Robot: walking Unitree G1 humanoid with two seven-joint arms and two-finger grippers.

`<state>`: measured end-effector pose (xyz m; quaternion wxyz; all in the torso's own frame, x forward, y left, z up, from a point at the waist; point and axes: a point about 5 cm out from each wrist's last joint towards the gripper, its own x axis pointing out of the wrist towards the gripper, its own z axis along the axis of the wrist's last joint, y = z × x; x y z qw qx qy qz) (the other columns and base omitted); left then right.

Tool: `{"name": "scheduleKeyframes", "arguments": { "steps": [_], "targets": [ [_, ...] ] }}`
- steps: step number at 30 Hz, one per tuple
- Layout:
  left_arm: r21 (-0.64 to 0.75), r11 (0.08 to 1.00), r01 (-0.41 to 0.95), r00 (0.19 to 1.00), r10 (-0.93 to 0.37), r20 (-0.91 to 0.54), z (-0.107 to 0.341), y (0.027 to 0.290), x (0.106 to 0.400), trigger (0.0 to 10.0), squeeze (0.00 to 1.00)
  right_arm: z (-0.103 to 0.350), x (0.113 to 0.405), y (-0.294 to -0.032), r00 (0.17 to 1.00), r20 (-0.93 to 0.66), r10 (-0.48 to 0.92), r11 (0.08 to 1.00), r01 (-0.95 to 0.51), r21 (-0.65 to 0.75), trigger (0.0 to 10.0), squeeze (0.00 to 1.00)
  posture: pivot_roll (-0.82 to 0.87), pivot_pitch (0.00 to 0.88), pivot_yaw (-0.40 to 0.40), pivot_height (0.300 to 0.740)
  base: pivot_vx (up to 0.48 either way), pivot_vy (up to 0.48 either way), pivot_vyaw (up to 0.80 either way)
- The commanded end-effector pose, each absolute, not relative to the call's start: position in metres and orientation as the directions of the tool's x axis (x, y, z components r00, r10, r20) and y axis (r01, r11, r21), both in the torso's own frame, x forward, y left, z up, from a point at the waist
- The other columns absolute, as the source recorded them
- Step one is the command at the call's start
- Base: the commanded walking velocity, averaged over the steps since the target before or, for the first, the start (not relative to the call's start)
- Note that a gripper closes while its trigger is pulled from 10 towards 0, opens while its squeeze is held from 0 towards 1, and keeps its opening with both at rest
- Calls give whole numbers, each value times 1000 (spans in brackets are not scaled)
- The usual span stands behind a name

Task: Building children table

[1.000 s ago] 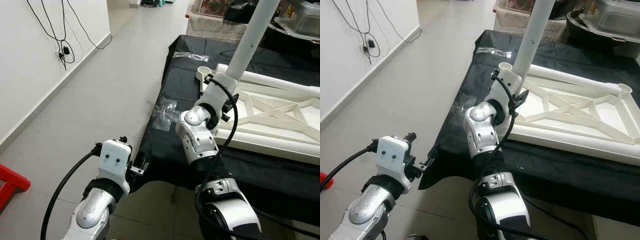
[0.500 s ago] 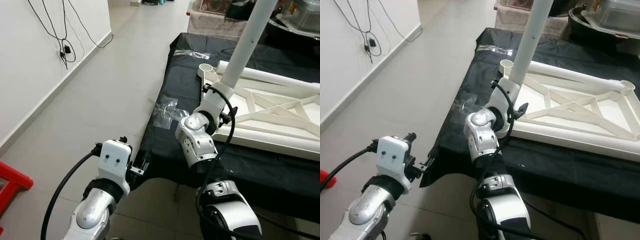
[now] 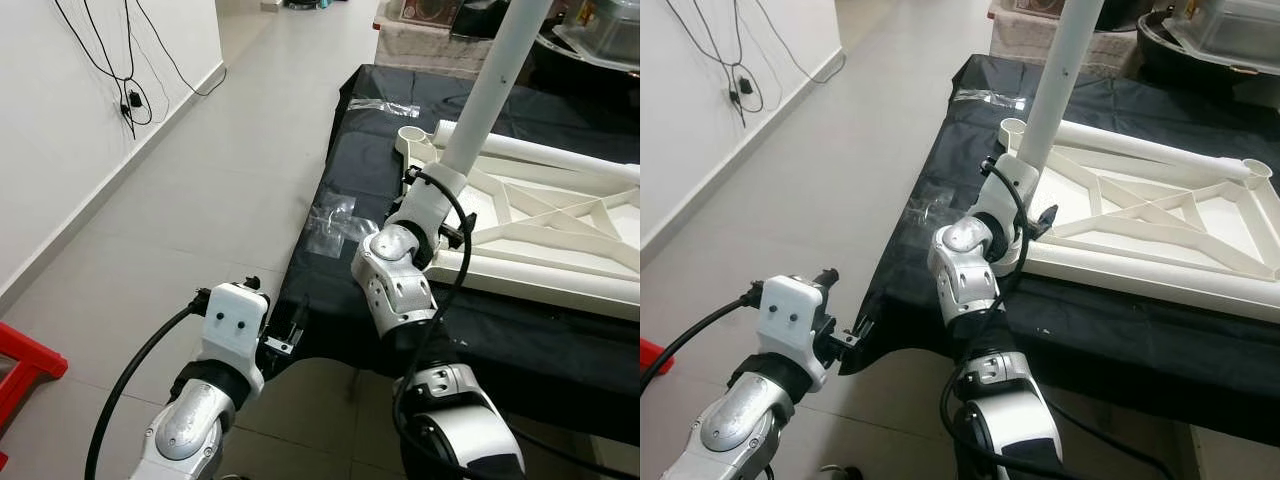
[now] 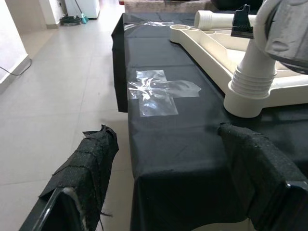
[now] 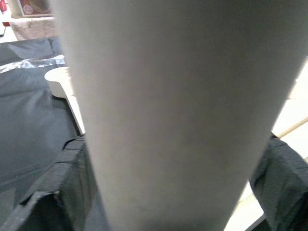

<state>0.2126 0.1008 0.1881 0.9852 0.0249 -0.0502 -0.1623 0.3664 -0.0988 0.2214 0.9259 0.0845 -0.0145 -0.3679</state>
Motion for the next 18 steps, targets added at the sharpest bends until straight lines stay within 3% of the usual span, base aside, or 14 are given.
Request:
{"name": "scheduleKeyframes", "arguments": {
  "steps": [1,2,18],
  "targets": [
    [74,941,329,940,-335,73,184,100,212,10000,0,196,355,-77,754,-159,-638,732,657,179,10000,490,156,172,-48,740,0,0,0],
    [78,940,331,939,-336,73,184,99,212,10000,0,196,355,-77,758,-156,-633,737,652,181,10000,0,156,171,-48,740,0,0,0],
    [86,940,329,938,-336,83,180,99,218,10000,0,190,346,-85,851,-145,-504,832,524,181,10000,0,137,121,-52,740,0,0,0]
  ]
}}
